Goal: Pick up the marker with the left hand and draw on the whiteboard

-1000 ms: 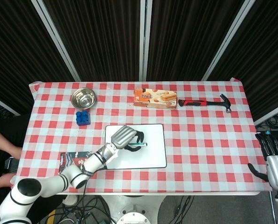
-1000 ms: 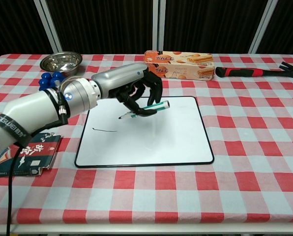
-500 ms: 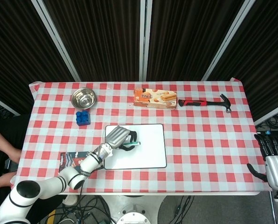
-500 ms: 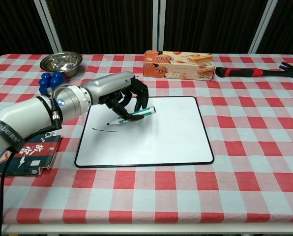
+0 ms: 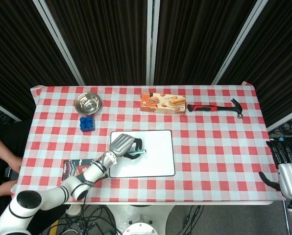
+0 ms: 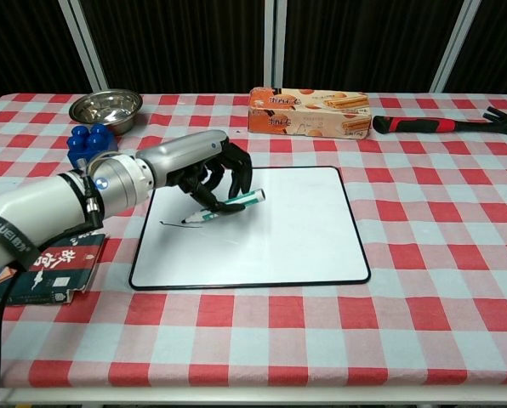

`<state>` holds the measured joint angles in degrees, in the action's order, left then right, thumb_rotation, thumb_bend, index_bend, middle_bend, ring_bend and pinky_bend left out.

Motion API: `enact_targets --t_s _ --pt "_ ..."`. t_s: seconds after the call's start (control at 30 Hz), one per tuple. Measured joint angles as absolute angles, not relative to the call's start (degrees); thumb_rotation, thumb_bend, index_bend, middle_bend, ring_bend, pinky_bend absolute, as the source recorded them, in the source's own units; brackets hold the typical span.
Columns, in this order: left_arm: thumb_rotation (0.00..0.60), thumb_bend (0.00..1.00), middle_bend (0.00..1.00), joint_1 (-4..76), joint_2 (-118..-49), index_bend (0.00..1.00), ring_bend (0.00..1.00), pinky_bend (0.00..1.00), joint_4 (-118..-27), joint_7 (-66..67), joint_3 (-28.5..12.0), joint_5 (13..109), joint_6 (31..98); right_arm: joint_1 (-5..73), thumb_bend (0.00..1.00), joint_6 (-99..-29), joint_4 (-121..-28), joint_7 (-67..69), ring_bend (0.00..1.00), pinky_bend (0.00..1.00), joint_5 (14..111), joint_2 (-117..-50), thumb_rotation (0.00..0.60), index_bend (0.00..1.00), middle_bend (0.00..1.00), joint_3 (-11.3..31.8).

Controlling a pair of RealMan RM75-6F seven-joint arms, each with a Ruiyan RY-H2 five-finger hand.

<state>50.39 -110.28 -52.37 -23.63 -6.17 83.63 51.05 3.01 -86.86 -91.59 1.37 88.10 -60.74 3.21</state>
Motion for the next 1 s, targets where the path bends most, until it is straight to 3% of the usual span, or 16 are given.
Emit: enact_targets --t_s 0.53,1.0 --pt "0.600 0.35 0.58 45.4 -100.7 0.55 0.73 0.96 -73.1 -12.0 -5.2 78.5 50.5 2.9 0.14 -87.6 -90.6 2.9 0.00 0.00 89.1 -60.9 0.600 0.00 0.08 3.0" --pt "0.600 0.35 0.58 47.3 -109.4 0.55 0.73 0.95 -58.1 -20.0 -10.8 76.8 51.1 3.2 0.14 -86.9 -91.7 1.5 0.00 0.00 88.1 -60.5 0.600 0.00 0.08 3.4"
